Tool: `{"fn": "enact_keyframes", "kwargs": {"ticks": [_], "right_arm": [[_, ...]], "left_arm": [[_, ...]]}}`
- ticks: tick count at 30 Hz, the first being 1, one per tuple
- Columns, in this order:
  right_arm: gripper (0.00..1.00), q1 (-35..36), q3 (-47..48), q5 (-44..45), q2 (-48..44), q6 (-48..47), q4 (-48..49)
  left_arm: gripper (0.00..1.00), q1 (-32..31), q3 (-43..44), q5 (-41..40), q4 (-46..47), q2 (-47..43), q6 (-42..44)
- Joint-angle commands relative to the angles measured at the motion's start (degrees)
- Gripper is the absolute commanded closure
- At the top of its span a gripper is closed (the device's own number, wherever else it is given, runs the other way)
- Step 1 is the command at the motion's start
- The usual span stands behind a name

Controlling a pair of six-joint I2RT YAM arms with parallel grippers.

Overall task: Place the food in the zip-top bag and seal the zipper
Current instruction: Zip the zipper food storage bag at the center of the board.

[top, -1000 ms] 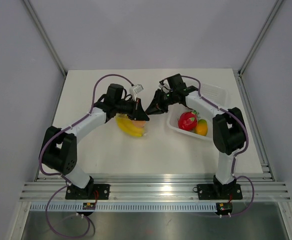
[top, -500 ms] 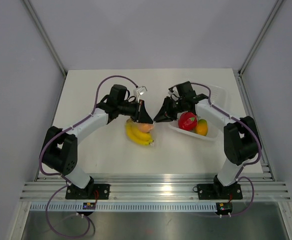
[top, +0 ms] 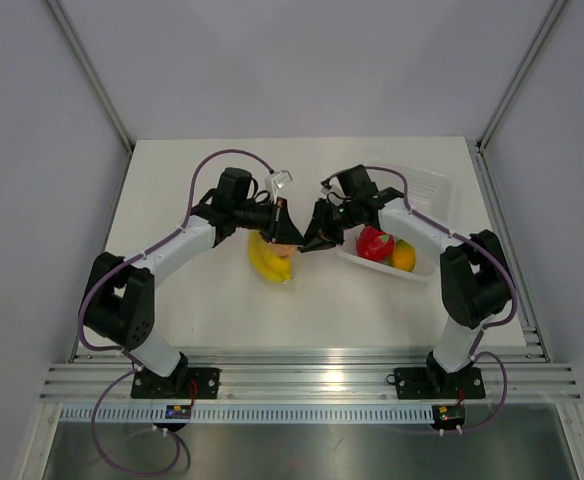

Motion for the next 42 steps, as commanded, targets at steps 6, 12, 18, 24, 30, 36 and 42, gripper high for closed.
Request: {"fn": "enact_keyframes", "kwargs": {"ticks": [6, 12, 18, 24, 30, 36, 42], "right_arm": [[0.78, 4.26, 4.01, -5.79, 4.10, 5.99, 11.41], [0.78, -1.99, -0.22, -5.09, -0.56, -0.86, 4.47], [0.74, -6.21, -2.94, -2.80, -6.62, -2.19, 0.42], [0.52, -6.83, 1.08, 2.65, -7.95, -6.32, -6.16], [0.44, -6.05, 9.86, 6.95, -4.88, -6.76, -9.68], [0.43, 1.23, 24.26, 13.54, 2.68, -11.15, -18.11], [0.45, 5.64, 32.64, 18.47, 9.27, -14.41, -26.55]], "left_arm": [[1.00, -2.55, 2.64, 2.46, 6.71, -2.91, -2.19], [1.00, -2.37, 2.46, 1.85, 2.33, -3.97, 1.58], [1.00, -1.67, 2.55, 3.60, -3.47, -3.79, 7.46], [1.00, -1.58, -0.70, 3.96, -7.44, -5.45, 10.56], [1.00, -1.49, -8.52, 1.14, -5.07, -11.86, 10.21], [1.00, -1.23, -10.81, 0.09, -6.21, -13.99, 10.38], [1.00, -1.05, -11.08, -0.62, -6.21, -14.60, 10.03]]}}
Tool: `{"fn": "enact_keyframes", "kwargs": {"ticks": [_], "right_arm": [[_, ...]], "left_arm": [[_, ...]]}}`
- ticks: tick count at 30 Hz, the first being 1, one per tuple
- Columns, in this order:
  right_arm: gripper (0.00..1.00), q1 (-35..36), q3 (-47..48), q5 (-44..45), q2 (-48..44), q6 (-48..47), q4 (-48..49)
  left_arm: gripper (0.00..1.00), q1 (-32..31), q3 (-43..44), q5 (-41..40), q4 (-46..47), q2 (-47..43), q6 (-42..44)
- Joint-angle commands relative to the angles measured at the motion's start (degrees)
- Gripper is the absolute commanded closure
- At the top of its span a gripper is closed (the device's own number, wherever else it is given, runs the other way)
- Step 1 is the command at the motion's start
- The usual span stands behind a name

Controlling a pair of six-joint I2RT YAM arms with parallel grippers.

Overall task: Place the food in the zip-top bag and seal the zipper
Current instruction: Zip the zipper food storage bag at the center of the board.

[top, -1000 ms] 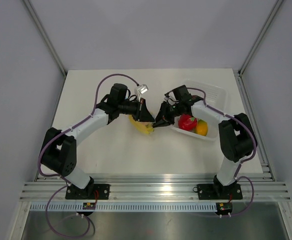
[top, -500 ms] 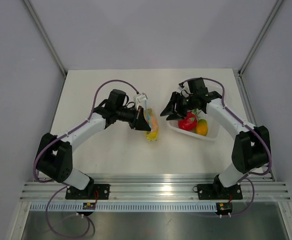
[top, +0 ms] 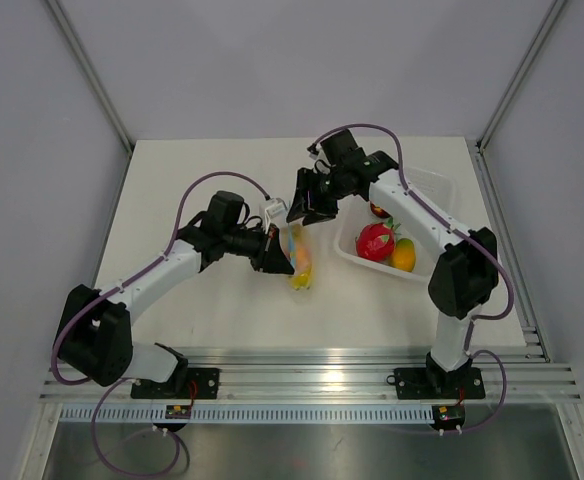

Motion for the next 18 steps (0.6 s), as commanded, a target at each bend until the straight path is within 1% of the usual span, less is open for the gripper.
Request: {"fn": "enact_keyframes", "kwargs": {"ticks": [1, 3, 6, 7, 10, 18], "right_arm": [[0.45, 2.30, 4.19, 4.61, 2.50, -3.67, -7.15], [0.46, 2.92, 5.59, 5.32, 3.47, -4.20, -8.29], [0.52, 3.80, 6.48, 5.32, 4.88, -4.82, -9.09], [0.56, 3.89, 6.65, 5.50, 5.41, -4.91, -9.09], [0.60, 4.24, 8.58, 6.99, 6.72, -5.43, -10.23], [0.60, 6.08, 14.12, 10.15, 8.40, -5.70, -12.34]], "left_arm": [[1.00, 0.39, -0.48, -0.96, 1.72, -2.54, 0.65], [1.00, 0.48, -0.65, -1.05, 1.72, -2.80, 0.65], [1.00, 0.48, -1.00, -1.14, 1.81, -3.15, 0.56], [1.00, 0.48, -0.92, -1.14, 1.72, -3.24, 0.65], [1.00, 0.48, -1.09, -1.23, 1.38, -3.15, 0.83], [1.00, 0.48, -0.92, -1.14, 1.37, -3.50, 0.74]]}}
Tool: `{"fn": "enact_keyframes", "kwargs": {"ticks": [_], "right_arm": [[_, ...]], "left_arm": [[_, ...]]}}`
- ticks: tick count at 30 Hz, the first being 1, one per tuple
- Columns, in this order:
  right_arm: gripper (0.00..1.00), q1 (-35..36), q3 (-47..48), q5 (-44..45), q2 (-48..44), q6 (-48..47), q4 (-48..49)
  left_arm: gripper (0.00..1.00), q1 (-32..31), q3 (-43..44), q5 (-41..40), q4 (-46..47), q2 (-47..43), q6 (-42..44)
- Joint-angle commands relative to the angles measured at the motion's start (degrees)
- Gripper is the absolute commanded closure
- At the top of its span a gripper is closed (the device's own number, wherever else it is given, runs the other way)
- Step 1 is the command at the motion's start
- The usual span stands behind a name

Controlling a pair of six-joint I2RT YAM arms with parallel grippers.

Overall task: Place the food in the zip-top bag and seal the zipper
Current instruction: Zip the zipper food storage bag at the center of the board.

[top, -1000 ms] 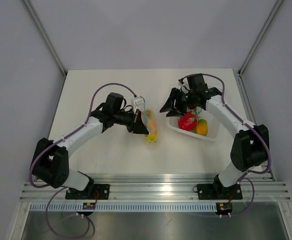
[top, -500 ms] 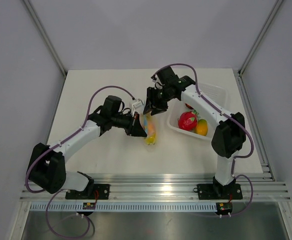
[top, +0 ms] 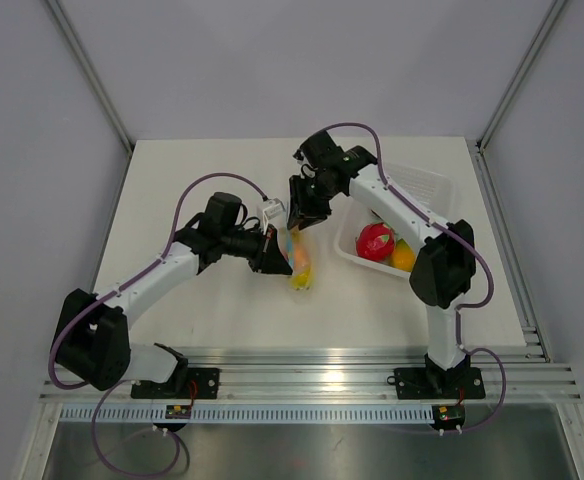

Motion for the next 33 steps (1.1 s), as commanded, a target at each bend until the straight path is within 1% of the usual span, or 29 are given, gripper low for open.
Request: {"fn": "enact_keyframes", "kwargs": {"ticks": [1, 9, 11, 12, 13, 14, 15, 19, 23, 26, 28, 29, 30, 33], "right_arm": [[0.60, 1.60, 3.74, 2.33, -0.02, -0.96, -1.28], [0.59, 3.63, 4.36, 2.86, 3.23, -1.57, -2.69], [0.60, 4.15, 4.71, 3.64, 4.11, -2.01, -2.86], [0.64, 4.24, 5.23, 3.91, 4.81, -2.19, -3.21], [0.71, 4.16, 5.41, 4.26, 5.08, -2.10, -3.30], [0.90, 4.15, 5.59, 5.48, 5.17, -2.10, -3.22], [1.00, 4.15, 5.85, 6.45, 5.08, -1.93, -3.30], [1.00, 4.15, 5.15, 10.85, 2.28, 0.27, -0.94], [1.00, 3.98, 3.49, 17.07, -1.32, 4.65, 1.79], [1.00, 3.54, -2.30, 18.06, -5.89, 8.26, 6.97], [1.00, 3.45, -3.98, 18.06, -8.53, 9.58, 10.31], [1.00, 3.54, -4.69, 19.80, -9.24, 10.90, 11.02], [1.00, 3.54, -6.61, 19.91, -10.72, 11.43, 13.37], [1.00, 3.45, -9.87, 19.65, -13.10, 12.58, 16.55]], "left_arm": [[1.00, 0.30, -0.02, -0.29, 1.55, -2.28, 0.76], [1.00, 0.30, -0.20, -0.38, 1.55, -2.46, 1.02], [1.00, 0.30, -0.02, -0.29, 1.55, -2.37, 1.03], [1.00, 0.30, 0.07, -0.29, 1.55, -2.37, 1.11], [1.00, 0.30, 0.07, -0.29, 1.20, -2.20, 1.20], [1.00, 0.30, 0.24, -0.46, 0.93, -2.19, 1.46], [1.00, 0.30, 0.33, -0.64, 0.58, -2.19, 1.90], [1.00, 0.74, 0.42, -1.69, -0.73, -2.72, 2.87], [1.00, 1.79, 0.94, -3.36, -1.79, -2.99, 3.57], [1.00, 3.02, 1.56, -3.72, -2.41, -3.07, 4.01], [1.00, 3.20, 1.82, -3.80, -2.84, -3.07, 4.19], [1.00, 3.29, 2.00, -4.07, -3.11, -2.90, 4.45], [1.00, 3.29, 2.09, -4.07, -3.20, -2.90, 4.54], [1.00, 3.55, 2.35, -4.16, -3.64, -2.46, 4.63]]}}
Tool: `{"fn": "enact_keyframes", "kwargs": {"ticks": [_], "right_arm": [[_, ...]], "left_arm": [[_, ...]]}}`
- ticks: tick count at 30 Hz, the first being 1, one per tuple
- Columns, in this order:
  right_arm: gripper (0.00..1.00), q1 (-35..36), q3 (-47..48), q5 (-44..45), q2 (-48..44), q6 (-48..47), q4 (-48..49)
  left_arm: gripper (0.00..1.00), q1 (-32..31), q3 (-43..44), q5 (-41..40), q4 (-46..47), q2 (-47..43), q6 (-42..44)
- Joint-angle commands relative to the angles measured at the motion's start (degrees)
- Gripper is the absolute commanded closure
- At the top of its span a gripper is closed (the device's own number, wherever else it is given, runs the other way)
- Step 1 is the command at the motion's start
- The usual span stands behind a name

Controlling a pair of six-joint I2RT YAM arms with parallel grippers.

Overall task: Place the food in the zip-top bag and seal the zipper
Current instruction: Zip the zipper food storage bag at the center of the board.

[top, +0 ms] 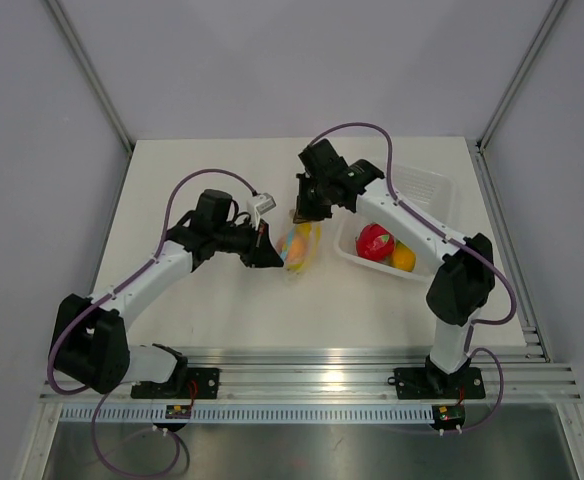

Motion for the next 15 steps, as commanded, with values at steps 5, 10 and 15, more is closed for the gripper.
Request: {"fn": "enact_keyframes", "kwargs": {"ticks": [5, 10, 15], "right_arm": [[1.00, -0.44, -3.31, 3.54, -5.95, 3.88, 9.51], [1.00, -0.44, -2.17, 3.09, -4.81, 4.94, 8.01], [1.00, -0.44, 1.61, 4.94, -2.35, 6.34, 3.10]], "left_arm": [[0.70, 1.61, 4.17, 0.50, -3.20, 0.98, 1.11], [0.52, 1.88, 8.48, -3.62, -5.50, -0.15, 0.93], [0.50, 1.35, 11.91, -15.48, -5.32, -2.70, -2.66]]}}
